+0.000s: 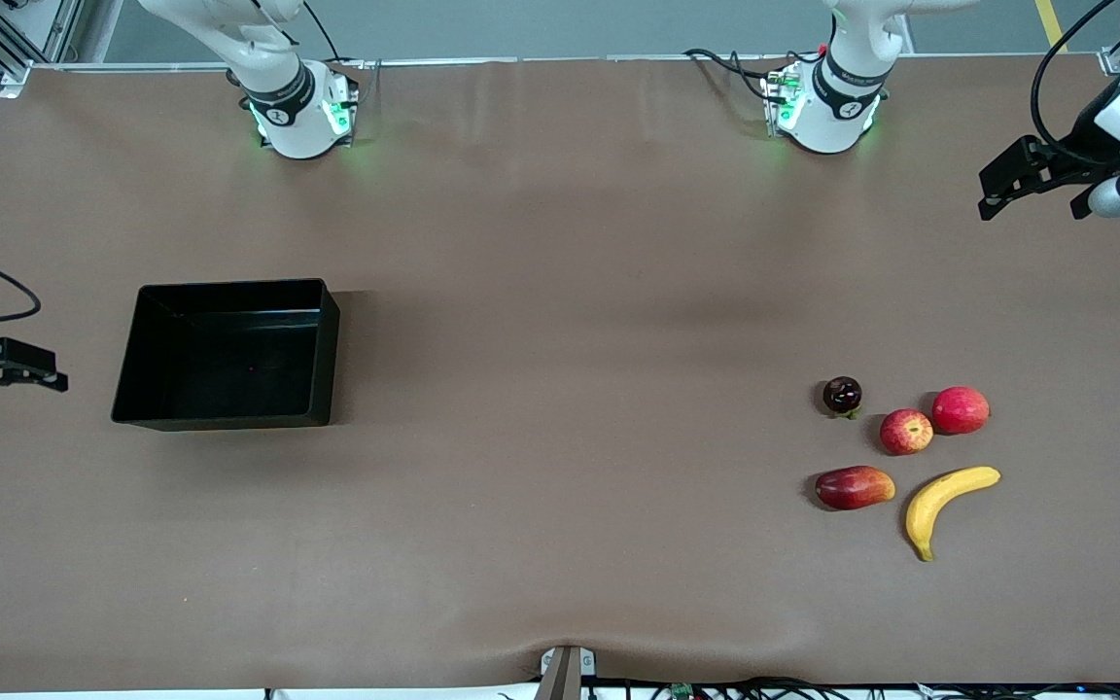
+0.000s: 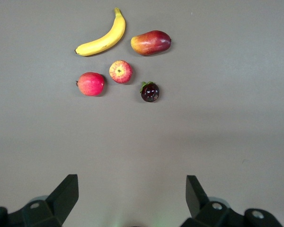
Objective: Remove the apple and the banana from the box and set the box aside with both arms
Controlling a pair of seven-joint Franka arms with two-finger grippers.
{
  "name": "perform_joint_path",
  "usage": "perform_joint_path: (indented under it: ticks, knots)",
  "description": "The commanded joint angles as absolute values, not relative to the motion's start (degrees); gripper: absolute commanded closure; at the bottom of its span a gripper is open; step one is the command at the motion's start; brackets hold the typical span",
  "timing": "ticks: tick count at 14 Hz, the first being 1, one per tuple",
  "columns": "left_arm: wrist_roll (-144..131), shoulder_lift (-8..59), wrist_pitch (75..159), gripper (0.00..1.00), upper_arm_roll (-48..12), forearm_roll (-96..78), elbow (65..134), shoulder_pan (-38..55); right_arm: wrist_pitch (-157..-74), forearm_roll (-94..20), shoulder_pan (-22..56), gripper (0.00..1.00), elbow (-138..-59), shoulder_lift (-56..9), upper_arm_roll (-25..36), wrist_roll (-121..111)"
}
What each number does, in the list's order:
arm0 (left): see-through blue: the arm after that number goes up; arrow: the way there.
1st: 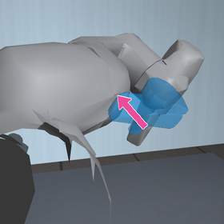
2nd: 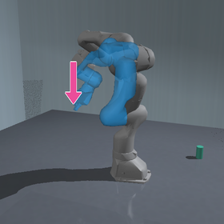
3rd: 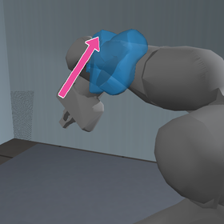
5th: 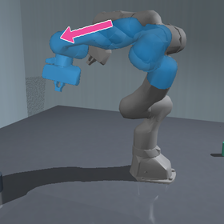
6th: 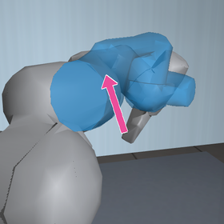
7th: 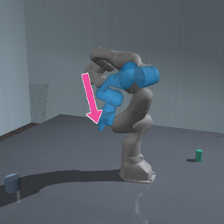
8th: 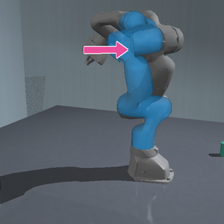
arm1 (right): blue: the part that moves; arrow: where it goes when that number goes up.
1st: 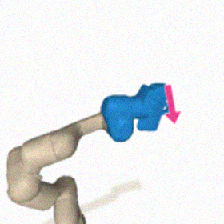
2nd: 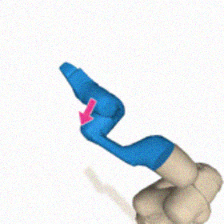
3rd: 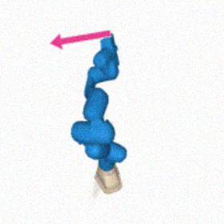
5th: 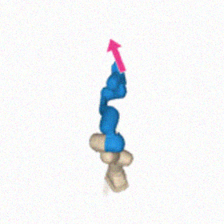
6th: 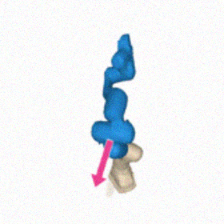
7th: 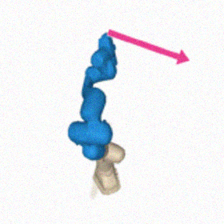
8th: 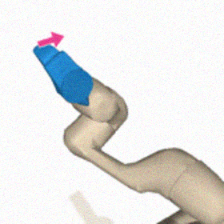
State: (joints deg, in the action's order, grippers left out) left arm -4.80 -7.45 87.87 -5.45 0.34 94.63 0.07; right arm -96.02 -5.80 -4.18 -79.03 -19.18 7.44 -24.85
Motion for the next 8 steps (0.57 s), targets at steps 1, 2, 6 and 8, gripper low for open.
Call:
perform_joint_path:
  ticks: [1, 2, 6, 8]
  knots:
    - [-5.54, -8.7, 87.19, 0.0, -4.92, -0.35, 95.27, 0.44, -89.33, -5.27, -3.96, 0.0, -80.15, -14.17, 8.0, -20.92]
    - [-5.45, -8.61, 86.84, 0.0, -4.92, 0.08, 95.19, 0.35, -86.95, -5.1, -3.78, 0.0, -81.11, -12.15, 8.0, -18.39]
    - [-5.27, -7.91, 86.84, 0.0, -4.83, 0.44, 93.34, 0.26, -80.78, -4.4, -3.87, 0.0, -86.9, -3.02, 8.0, -15.73]
    - [-5.27, -7.74, 86.92, 0.0, -4.83, 0.44, 93.34, 0.26, -80.6, -2.82, -3.87, 0.0, -89.38, 0.69, 8.09, -15.82]
